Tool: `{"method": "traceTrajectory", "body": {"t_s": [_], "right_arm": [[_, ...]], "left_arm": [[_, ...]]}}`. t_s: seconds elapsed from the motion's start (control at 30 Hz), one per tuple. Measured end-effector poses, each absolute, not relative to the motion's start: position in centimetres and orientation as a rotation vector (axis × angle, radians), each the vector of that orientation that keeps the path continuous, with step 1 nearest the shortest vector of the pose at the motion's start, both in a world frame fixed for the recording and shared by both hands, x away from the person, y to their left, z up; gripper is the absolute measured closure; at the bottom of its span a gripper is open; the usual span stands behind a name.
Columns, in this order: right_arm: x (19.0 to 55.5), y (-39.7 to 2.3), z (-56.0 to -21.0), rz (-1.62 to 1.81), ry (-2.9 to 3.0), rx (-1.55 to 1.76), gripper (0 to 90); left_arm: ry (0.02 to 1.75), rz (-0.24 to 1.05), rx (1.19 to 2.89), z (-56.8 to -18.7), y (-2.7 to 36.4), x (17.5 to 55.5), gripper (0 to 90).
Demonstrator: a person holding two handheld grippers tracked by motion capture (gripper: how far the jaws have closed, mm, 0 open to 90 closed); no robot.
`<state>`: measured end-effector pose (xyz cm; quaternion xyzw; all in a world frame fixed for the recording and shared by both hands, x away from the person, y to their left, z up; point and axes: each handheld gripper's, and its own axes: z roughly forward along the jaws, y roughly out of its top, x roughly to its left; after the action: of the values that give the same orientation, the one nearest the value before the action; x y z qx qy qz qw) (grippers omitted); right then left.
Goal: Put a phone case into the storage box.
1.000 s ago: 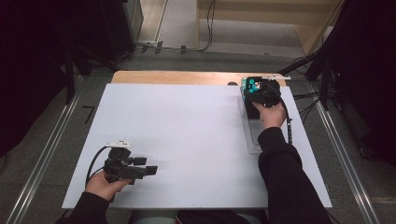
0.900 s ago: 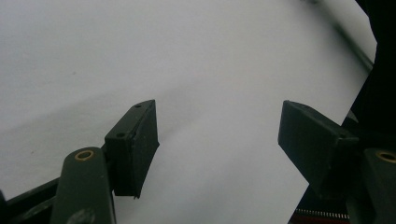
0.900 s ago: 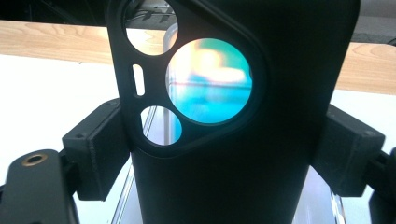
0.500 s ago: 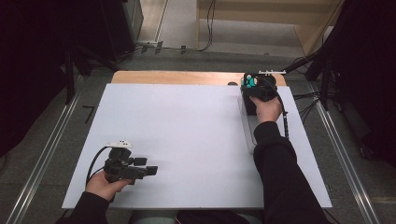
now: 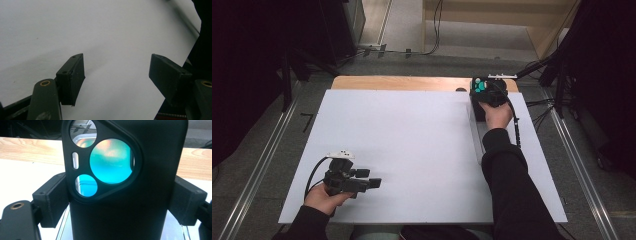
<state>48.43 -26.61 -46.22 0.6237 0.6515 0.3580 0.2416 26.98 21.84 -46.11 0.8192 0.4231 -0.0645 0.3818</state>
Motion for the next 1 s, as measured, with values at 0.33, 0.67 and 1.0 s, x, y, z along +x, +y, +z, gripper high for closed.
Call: {"method": "traceTrajectory", "body": {"t_s": [0.33,0.67,1.0], "right_arm": [[48.4,-26.5,-46.2,0.973,1.793,1.677,9.3],[48.2,-27.0,-45.5,1.026,1.8,1.694,0.0],[46.9,-27.2,-43.7,1.094,1.871,1.726,0.0]], "left_arm": [[1.088,-0.17,2.084,-46.1,21.9,27.0,28.9],[1.094,-0.174,2.084,-46.2,21.9,27.1,28.9],[1.101,-0.172,2.087,-46.1,21.9,27.1,28.8]]}}
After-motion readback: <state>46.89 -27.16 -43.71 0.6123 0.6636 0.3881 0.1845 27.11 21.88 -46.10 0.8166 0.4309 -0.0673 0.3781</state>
